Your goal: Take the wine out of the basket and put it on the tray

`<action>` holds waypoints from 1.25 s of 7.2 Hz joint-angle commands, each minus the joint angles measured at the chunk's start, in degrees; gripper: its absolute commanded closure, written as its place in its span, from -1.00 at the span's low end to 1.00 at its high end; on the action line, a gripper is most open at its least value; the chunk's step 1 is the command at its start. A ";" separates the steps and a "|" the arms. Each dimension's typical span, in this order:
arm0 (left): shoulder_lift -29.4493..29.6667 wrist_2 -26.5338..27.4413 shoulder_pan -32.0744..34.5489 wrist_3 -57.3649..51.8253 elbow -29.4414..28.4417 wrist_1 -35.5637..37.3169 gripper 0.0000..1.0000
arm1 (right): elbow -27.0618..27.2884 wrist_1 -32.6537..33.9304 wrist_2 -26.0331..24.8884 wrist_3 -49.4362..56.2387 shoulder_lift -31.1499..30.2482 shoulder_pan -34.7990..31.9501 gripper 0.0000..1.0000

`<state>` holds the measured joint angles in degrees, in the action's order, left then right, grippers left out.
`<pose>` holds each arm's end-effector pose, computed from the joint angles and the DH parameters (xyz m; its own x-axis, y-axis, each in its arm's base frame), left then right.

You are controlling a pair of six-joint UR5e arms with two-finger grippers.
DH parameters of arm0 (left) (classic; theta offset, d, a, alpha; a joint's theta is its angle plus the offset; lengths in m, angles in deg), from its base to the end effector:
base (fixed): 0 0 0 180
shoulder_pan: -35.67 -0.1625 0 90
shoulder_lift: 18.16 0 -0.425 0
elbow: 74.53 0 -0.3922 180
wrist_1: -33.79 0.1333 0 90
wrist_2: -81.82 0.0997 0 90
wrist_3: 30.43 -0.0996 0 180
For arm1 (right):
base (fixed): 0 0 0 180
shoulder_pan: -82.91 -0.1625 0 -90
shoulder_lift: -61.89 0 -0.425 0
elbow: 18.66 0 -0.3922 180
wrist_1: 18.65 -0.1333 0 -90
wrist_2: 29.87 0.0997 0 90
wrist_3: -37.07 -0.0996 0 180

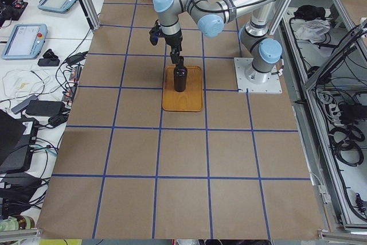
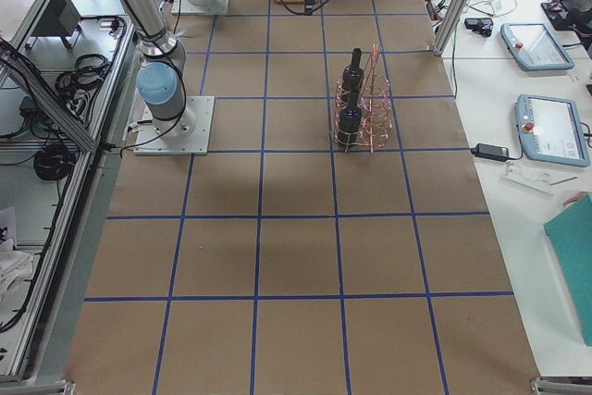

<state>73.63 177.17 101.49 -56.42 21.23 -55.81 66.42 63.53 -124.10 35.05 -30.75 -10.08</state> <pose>0.0870 -0.4966 0.4250 -0.9988 0.0396 -0.0286 0.0348 0.9877 0.1524 0.1502 -0.4613 0.5389 -0.9971 -0.0171 0.0739 -0.0170 0.9999 0.0019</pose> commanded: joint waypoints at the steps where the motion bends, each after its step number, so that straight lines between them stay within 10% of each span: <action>1: -1.86 -0.17 4.55 5.13 -5.73 -1.88 -1.00 | 0.00 0.09 0.01 0.00 0.00 0.00 -1.00; 9: -6.35 -3.15 25.23 21.16 -7.78 -5.21 -1.00 | 0.00 0.00 0.01 0.00 0.00 0.00 -1.00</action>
<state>68.24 174.71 126.29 -35.44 13.24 -59.33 66.42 63.58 -124.09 35.05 -30.75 -10.08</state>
